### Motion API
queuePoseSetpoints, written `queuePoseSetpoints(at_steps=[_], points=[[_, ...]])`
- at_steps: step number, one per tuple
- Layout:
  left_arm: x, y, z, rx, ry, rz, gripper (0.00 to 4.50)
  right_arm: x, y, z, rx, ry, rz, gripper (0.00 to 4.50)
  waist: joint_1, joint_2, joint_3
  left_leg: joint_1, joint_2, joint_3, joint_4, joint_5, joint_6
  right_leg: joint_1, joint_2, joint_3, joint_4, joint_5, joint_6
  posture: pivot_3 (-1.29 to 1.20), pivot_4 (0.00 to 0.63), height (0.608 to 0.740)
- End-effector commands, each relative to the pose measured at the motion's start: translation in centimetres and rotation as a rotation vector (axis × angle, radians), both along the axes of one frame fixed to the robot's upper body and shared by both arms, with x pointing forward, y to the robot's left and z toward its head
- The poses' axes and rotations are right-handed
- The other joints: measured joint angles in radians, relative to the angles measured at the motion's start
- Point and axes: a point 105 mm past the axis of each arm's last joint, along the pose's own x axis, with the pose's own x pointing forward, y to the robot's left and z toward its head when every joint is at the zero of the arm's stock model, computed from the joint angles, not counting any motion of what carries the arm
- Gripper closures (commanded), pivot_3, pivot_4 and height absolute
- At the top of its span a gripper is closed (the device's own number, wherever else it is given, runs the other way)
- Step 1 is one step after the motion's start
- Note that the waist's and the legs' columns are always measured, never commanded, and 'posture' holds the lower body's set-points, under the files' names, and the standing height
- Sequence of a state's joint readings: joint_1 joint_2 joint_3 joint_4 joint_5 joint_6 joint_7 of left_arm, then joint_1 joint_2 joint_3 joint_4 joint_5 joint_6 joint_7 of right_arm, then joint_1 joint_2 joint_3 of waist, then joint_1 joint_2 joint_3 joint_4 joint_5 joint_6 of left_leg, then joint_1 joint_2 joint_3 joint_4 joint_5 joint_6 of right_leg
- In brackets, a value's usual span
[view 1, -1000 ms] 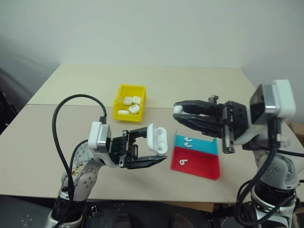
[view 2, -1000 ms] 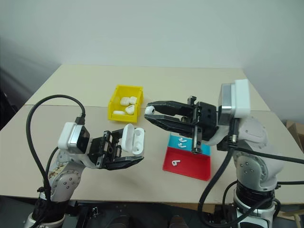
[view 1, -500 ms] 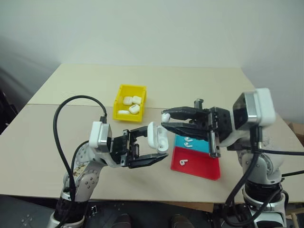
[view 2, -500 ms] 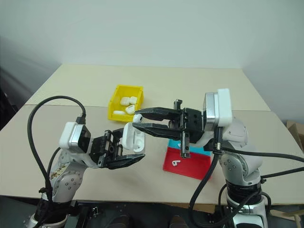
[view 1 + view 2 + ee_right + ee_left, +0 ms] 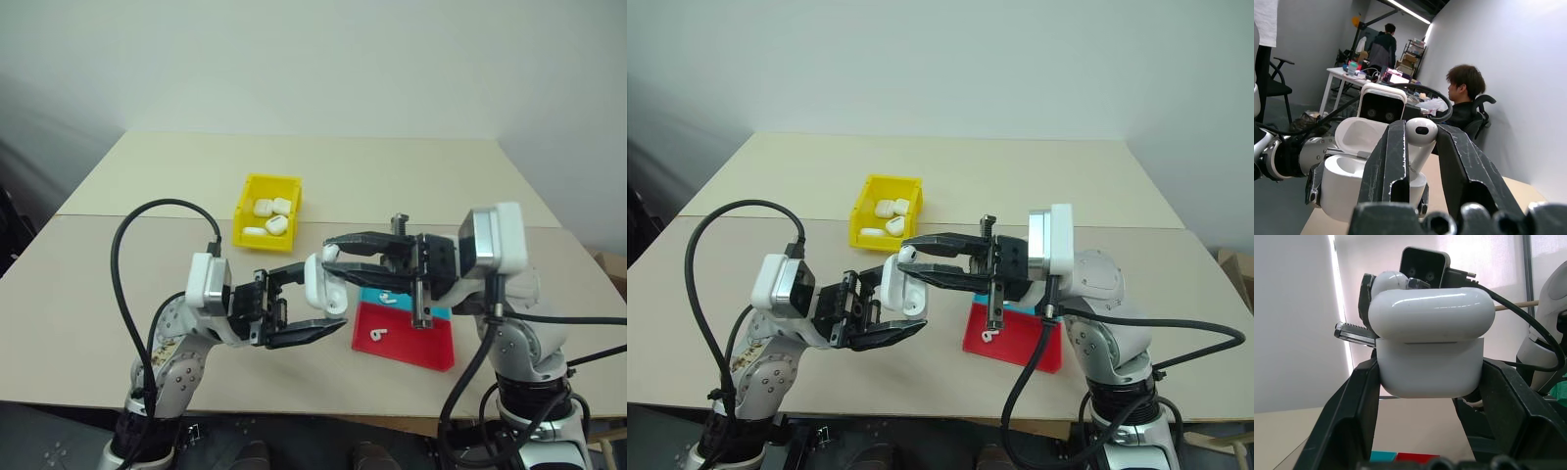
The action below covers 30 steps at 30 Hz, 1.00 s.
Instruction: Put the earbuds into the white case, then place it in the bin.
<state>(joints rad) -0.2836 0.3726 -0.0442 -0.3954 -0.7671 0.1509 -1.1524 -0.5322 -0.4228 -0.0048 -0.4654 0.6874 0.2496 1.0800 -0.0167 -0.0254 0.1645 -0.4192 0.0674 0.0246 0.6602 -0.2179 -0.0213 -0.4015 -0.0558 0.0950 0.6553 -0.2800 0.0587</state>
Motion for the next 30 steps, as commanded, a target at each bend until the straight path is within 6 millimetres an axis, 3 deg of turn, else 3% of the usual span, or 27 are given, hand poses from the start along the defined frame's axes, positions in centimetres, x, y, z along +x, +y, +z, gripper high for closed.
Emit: queuePoseSetpoints(at_steps=[1,10,11,13,16,24,30], points=[[-0.6,-0.2,0.7,-0.015,-0.049,-0.016,1.74,-0.6,-0.1,0.1,-0.007,-0.027,0.014,3.73,0.000,0.000,0.000,0.000,0.000,0.000,0.000,0.000,0.000,0.000,0.000,0.000,0.000,0.000,0.000,0.00,0.150,0.740],[-0.3,-0.3,0.8,-0.018,-0.057,-0.008,1.74,-0.8,-0.2,-0.4,-0.048,-0.036,0.033,3.73,0.000,0.000,0.000,0.000,0.000,0.000,0.000,0.000,0.000,0.000,0.000,0.000,0.000,0.000,0.000,0.00,0.150,0.740],[-0.3,-0.3,0.8,-0.018,-0.057,-0.007,1.74,-0.9,-0.2,-0.4,-0.050,-0.040,0.032,3.27,0.001,0.000,0.000,0.000,0.000,0.000,0.000,0.000,0.000,0.000,0.000,0.000,0.000,0.000,0.000,0.00,0.150,0.740],[-0.3,-0.3,0.7,-0.017,-0.057,-0.006,1.74,-0.9,-0.2,-0.5,-0.054,-0.055,0.029,2.89,0.001,0.000,0.000,0.000,0.000,0.000,0.000,0.000,0.000,0.000,0.000,0.000,0.000,0.000,0.000,0.00,0.150,0.740],[-0.3,-0.3,0.7,-0.013,-0.057,-0.003,1.74,-0.7,-0.2,-0.4,-0.048,-0.083,-0.003,1.93,0.001,0.000,0.000,0.000,0.000,0.000,0.000,0.000,0.000,0.000,0.000,0.000,0.000,0.000,0.000,0.00,0.150,0.740],[0.1,0.3,-0.4,0.039,-0.062,0.032,1.74,-0.4,-1.5,0.3,-0.057,-0.140,-0.040,1.93,0.001,0.000,0.000,0.000,0.000,0.000,0.000,0.000,0.000,0.000,0.000,0.000,0.000,0.000,0.000,0.00,0.150,0.740],[0.2,3.3,-4.8,0.271,-0.116,0.092,1.74,4.4,-4.5,0.5,-0.366,-0.030,-0.316,1.93,-0.003,0.000,0.000,0.002,0.000,0.001,-0.001,0.000,0.000,0.000,0.000,0.001,0.000,0.000,-0.001,0.00,0.150,0.740]])
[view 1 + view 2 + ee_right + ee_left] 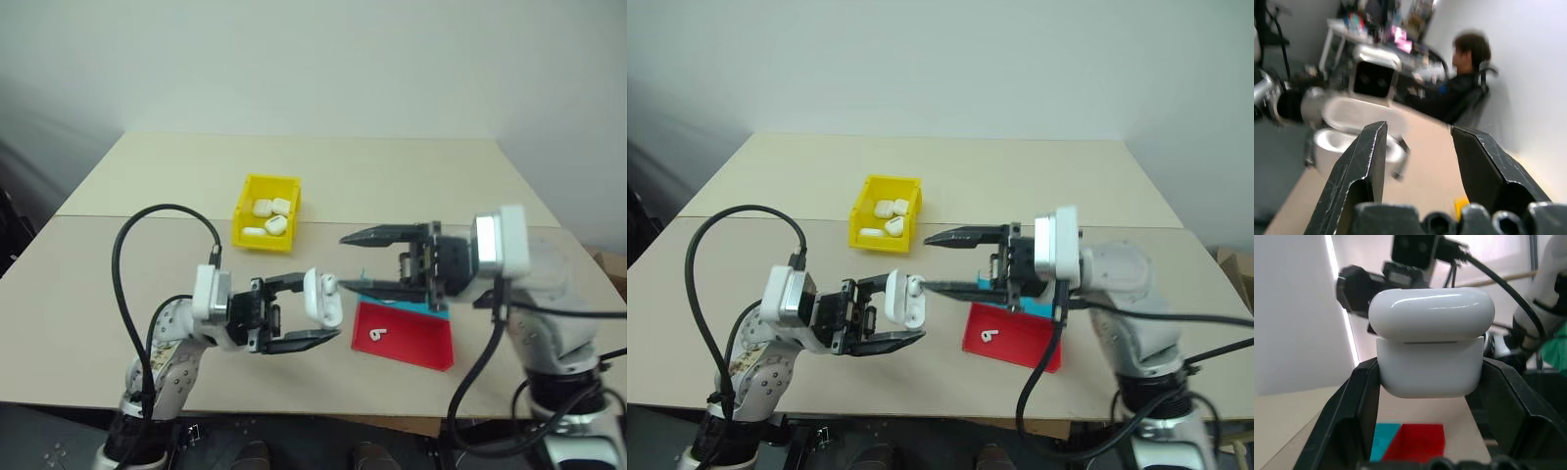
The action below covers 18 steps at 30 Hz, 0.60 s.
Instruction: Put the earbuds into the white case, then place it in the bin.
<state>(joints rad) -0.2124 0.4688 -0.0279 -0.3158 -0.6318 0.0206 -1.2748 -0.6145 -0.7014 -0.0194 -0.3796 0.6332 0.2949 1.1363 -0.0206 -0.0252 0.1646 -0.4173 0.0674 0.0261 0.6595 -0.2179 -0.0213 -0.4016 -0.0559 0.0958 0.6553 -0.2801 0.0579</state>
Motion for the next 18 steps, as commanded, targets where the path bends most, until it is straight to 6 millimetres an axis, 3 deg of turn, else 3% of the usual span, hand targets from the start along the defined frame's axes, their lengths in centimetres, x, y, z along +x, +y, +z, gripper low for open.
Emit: queuePoseSetpoints(at_steps=[1,4,7,18], points=[[-0.3,1.9,-1.9,0.106,-0.049,0.024,1.74,2.8,-2.2,0.2,-0.151,0.021,-0.193,1.93,0.002,0.000,0.000,0.000,0.000,0.000,-0.001,0.000,0.000,0.000,0.000,0.000,0.000,0.000,0.000,0.00,0.150,0.740],[-0.8,3.3,-3.4,0.151,-0.015,0.051,1.74,5.8,-4.8,-2.6,-0.493,0.099,-0.366,1.93,0.003,0.000,0.000,0.000,0.000,0.001,-0.001,0.000,0.000,0.000,0.000,0.000,-0.001,-0.001,-0.001,0.00,0.150,0.740],[-0.9,3.8,-4.0,0.170,-0.009,0.072,1.74,7.9,-6.1,-4.2,-0.677,0.161,-0.454,1.93,0.000,0.000,0.000,0.000,0.001,0.003,-0.001,0.000,0.000,-0.002,-0.001,0.001,-0.001,-0.001,-0.001,0.00,0.150,0.740],[-1.0,3.0,-4.8,0.172,-0.028,0.102,1.74,12.0,-4.3,-7.8,-1.048,0.189,-0.483,1.93,-0.001,0.001,0.001,-0.003,0.001,0.003,-0.001,0.000,0.000,-0.004,-0.001,0.001,0.000,-0.001,-0.001,0.00,0.150,0.740]])
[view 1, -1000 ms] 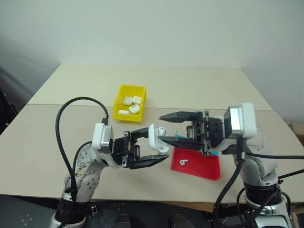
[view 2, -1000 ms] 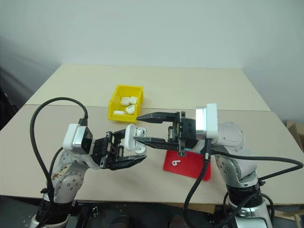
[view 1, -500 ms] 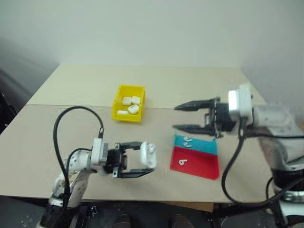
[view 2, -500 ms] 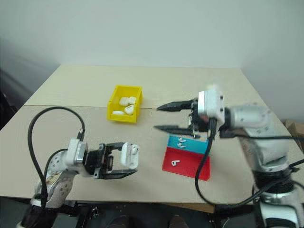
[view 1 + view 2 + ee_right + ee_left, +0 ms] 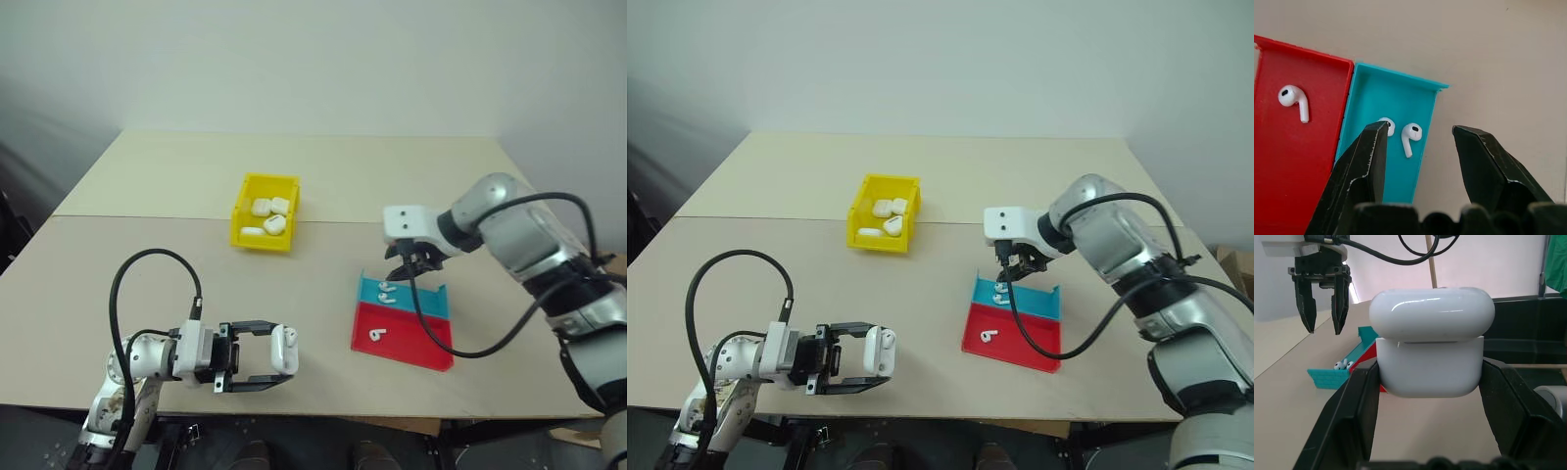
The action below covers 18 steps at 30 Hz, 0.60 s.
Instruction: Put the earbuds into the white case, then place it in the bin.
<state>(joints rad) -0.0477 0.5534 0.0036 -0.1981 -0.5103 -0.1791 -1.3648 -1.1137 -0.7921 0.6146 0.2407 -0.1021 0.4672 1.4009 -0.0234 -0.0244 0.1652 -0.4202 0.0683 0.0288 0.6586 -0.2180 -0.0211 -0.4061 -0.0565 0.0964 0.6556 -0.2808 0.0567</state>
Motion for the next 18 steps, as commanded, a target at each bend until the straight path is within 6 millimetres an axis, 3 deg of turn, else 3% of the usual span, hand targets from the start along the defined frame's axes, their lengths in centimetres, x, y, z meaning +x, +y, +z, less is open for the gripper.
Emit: queuePoseSetpoints(at_steps=[1,10,18], points=[[-0.3,-0.4,0.5,-0.014,-0.047,-0.002,1.74,1.3,-0.2,0.2,-0.095,-0.055,0.004,1.93,0.003,0.000,0.000,0.000,0.000,0.000,0.000,0.000,0.000,0.000,0.000,0.000,0.000,0.000,0.000,0.00,0.150,0.740],[-0.8,-0.6,0.1,-0.013,-0.055,0.011,1.74,2.5,-0.2,-1.5,-0.190,-0.029,0.020,1.93,0.006,0.000,0.000,0.000,0.000,0.000,0.000,0.000,0.000,0.000,0.000,0.000,0.001,0.000,0.000,0.00,0.150,0.740],[-0.8,-0.7,0.1,-0.011,-0.054,0.017,1.74,2.3,0.1,-2.3,-0.184,0.006,0.024,1.93,0.005,0.001,0.000,0.000,0.000,0.000,0.000,0.000,0.000,0.000,0.000,0.000,0.001,0.000,0.000,0.00,0.150,0.740]])
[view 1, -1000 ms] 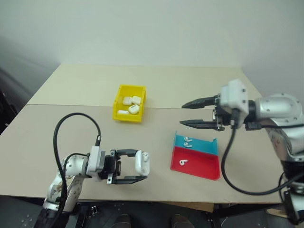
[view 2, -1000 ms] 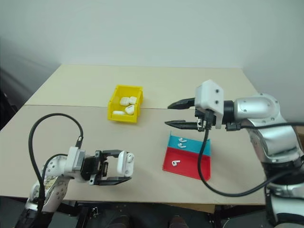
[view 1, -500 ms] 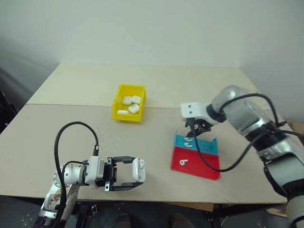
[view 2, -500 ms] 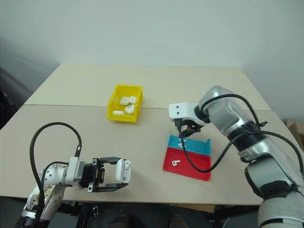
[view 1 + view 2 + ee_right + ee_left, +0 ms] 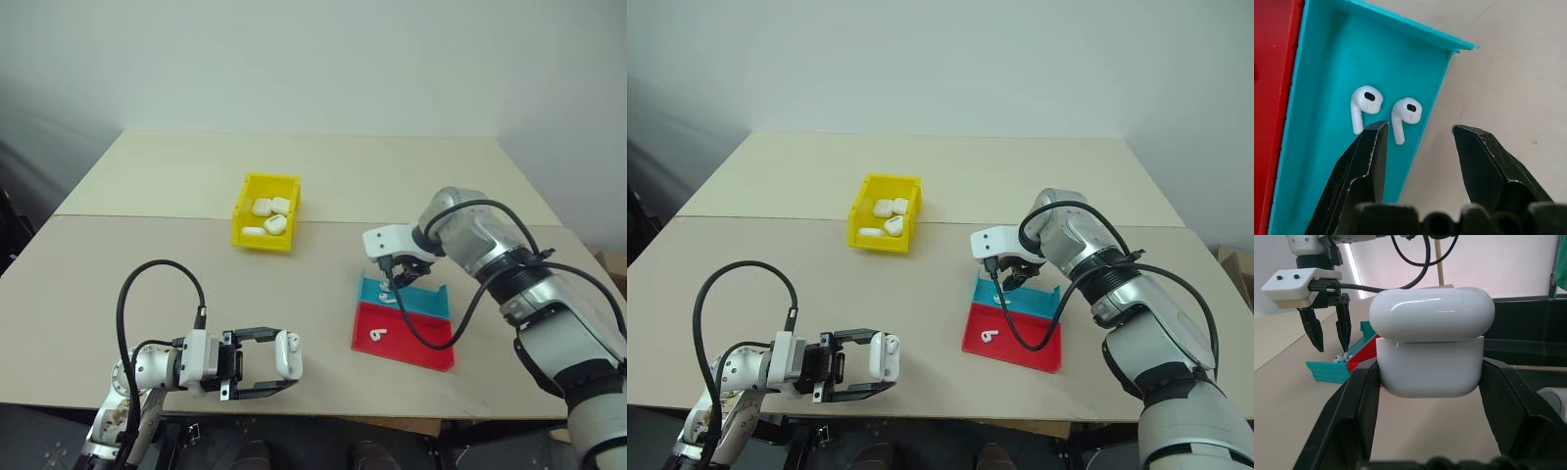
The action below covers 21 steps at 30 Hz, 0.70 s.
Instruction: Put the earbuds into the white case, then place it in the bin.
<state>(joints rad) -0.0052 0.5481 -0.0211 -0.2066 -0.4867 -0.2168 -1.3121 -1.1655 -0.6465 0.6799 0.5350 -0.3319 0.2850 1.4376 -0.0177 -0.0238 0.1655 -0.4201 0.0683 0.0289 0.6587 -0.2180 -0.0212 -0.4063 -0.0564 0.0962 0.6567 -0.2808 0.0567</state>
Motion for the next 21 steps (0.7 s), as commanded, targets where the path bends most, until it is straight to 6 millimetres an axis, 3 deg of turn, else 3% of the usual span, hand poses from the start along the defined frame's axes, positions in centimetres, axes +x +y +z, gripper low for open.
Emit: queuePoseSetpoints(at_steps=[1,21], points=[[-0.4,-0.4,0.9,-0.005,-0.060,-0.020,1.74,0.2,0.5,0.8,0.023,-0.030,0.011,1.93,-0.001,0.000,0.000,0.000,0.000,0.000,0.000,0.000,0.000,0.000,0.000,0.000,0.000,0.000,0.000,0.00,0.150,0.740],[-0.1,-0.7,1.0,0.002,-0.068,-0.023,1.74,0.4,0.7,-0.5,0.024,-0.021,-0.003,1.93,-0.001,0.000,0.000,0.000,0.000,0.000,0.000,0.000,0.000,0.000,0.000,0.000,0.000,0.000,0.000,0.00,0.150,0.740]])
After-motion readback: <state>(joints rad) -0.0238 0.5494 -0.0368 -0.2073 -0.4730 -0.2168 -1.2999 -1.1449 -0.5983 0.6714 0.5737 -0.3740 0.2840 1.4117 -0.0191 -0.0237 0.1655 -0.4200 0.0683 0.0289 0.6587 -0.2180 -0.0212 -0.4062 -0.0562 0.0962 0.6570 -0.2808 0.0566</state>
